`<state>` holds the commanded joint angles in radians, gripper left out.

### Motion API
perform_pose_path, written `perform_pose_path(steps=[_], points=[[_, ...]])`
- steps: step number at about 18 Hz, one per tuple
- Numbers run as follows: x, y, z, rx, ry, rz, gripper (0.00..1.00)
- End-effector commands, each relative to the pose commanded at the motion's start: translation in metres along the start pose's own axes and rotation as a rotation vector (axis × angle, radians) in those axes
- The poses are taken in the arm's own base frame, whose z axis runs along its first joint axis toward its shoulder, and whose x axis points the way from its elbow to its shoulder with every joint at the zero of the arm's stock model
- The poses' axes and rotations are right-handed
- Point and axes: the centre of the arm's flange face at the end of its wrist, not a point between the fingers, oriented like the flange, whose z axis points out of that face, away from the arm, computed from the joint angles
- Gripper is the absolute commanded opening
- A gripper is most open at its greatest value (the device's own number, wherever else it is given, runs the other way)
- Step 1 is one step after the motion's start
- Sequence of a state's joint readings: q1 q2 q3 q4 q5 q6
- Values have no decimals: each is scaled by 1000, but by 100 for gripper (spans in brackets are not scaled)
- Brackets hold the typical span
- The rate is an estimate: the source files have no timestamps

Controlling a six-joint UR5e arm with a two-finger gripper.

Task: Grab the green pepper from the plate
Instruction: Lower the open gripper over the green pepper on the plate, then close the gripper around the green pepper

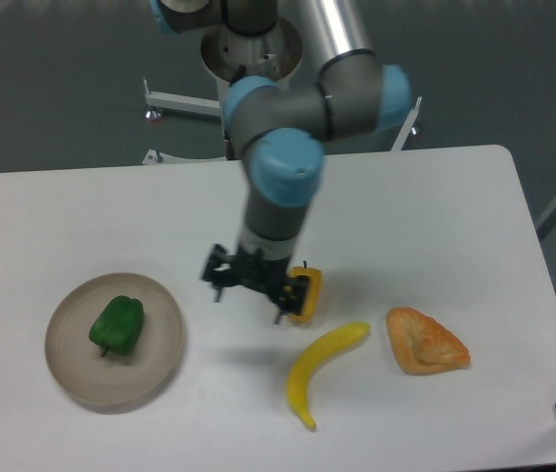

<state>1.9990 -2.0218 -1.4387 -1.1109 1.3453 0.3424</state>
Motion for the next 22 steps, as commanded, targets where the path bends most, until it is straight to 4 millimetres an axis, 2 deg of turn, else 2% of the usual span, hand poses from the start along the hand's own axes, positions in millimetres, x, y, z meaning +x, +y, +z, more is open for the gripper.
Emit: perform_pose_path(steps=[4,9,12,17,22], points=[[53,2,26,33,1,-9,100],[91,5,52,28,11,38,100],[100,3,65,35,11,47,100],[103,0,89,6,15,54,100],[112,0,99,-4,21,68,100]])
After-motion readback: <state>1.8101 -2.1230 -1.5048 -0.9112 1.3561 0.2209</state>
